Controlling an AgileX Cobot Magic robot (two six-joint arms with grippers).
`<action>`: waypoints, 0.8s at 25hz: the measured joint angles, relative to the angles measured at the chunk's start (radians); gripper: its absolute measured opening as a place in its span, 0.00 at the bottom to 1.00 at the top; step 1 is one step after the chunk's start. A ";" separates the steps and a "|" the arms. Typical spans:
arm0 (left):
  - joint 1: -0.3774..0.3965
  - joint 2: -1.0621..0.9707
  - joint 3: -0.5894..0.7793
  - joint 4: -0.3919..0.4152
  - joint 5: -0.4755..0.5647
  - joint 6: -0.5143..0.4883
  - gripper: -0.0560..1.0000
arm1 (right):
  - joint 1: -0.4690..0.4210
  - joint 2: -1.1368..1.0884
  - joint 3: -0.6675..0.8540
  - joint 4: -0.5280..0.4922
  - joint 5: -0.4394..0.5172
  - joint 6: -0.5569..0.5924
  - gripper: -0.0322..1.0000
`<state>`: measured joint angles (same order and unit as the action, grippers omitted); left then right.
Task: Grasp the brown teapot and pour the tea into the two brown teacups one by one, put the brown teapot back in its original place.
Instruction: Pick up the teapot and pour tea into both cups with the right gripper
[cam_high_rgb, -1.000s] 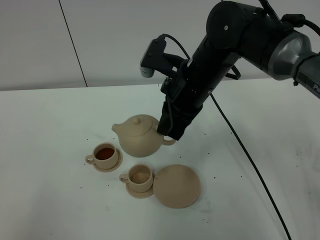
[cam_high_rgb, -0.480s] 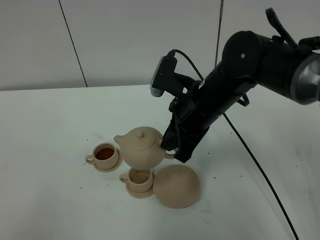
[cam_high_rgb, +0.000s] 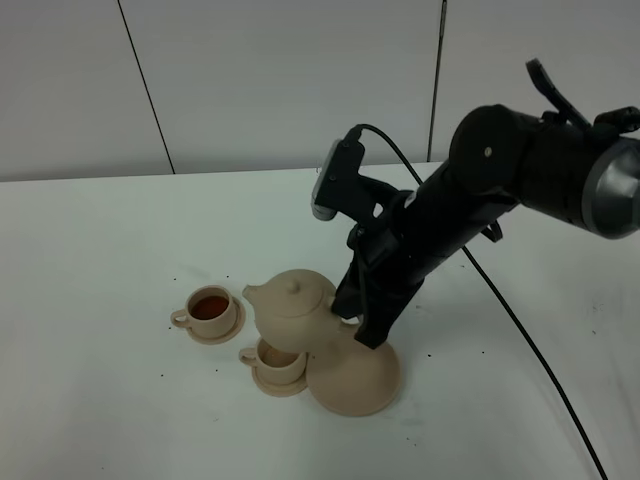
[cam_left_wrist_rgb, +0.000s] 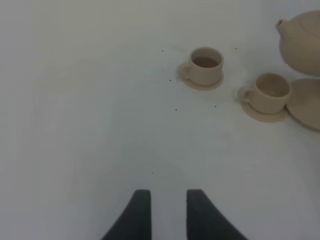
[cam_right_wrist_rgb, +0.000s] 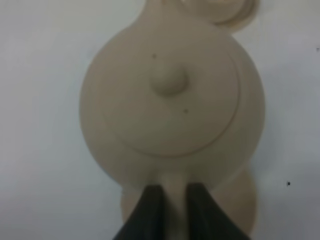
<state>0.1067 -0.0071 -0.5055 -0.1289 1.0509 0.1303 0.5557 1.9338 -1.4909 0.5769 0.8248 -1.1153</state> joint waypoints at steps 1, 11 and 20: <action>0.000 0.000 0.000 0.000 0.000 0.000 0.28 | 0.000 0.000 0.008 -0.001 -0.010 -0.002 0.13; 0.000 0.000 0.000 0.000 0.000 0.000 0.28 | 0.002 0.000 0.012 -0.073 -0.039 0.017 0.13; 0.000 0.000 0.000 0.000 0.000 0.000 0.28 | 0.078 0.000 0.012 -0.274 -0.039 0.134 0.13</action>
<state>0.1067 -0.0071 -0.5055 -0.1289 1.0509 0.1303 0.6338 1.9338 -1.4789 0.3027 0.7863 -0.9809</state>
